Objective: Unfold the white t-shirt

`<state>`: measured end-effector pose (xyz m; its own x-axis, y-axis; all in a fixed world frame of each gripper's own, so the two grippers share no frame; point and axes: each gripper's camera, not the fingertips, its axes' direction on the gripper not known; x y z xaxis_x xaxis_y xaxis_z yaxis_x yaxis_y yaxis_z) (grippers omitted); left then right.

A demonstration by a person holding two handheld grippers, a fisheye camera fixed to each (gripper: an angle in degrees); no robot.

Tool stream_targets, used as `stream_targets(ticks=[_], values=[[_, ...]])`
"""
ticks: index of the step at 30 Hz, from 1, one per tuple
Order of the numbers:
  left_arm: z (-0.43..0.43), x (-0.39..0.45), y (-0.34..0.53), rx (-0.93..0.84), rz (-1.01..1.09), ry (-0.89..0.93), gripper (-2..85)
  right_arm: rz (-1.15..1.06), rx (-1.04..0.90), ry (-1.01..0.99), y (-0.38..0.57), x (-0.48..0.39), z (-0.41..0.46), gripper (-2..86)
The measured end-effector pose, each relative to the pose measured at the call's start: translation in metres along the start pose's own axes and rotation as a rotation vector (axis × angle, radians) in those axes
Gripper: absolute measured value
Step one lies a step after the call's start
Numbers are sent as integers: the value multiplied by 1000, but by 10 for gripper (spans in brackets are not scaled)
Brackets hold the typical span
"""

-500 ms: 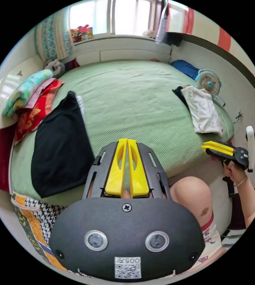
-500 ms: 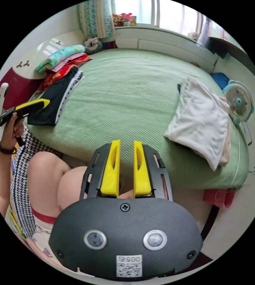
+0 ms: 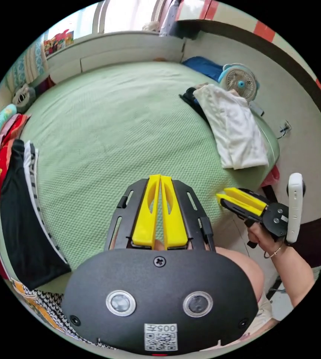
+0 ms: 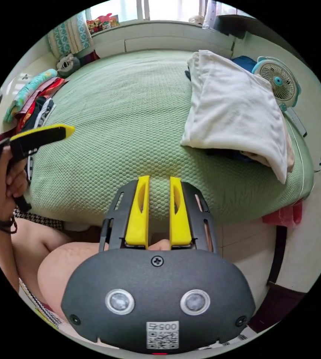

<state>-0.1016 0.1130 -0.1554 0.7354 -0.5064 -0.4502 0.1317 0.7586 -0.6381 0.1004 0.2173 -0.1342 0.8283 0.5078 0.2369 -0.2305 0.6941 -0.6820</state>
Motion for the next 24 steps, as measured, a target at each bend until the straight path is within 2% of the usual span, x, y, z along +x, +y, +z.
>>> stream_targets(ticks=[7,14,20,22,24], values=[[30,6,-15,-16,-51,77,-5,-43,-54,-19,-4,3,6,45],[55,30,-15,1,-10,58,-6,-57,-23,-53,5,1,5,42],[66,33,-11,10,0,17,-5,-95,-79,-84,-1,5,-16,13],[68,31,-10,18,0,13,-5,-151,14,-80,2,2,-39,32],[72,26,-10,18,-12,18,-5,-172,12,-18,-1,-3,-49,70]])
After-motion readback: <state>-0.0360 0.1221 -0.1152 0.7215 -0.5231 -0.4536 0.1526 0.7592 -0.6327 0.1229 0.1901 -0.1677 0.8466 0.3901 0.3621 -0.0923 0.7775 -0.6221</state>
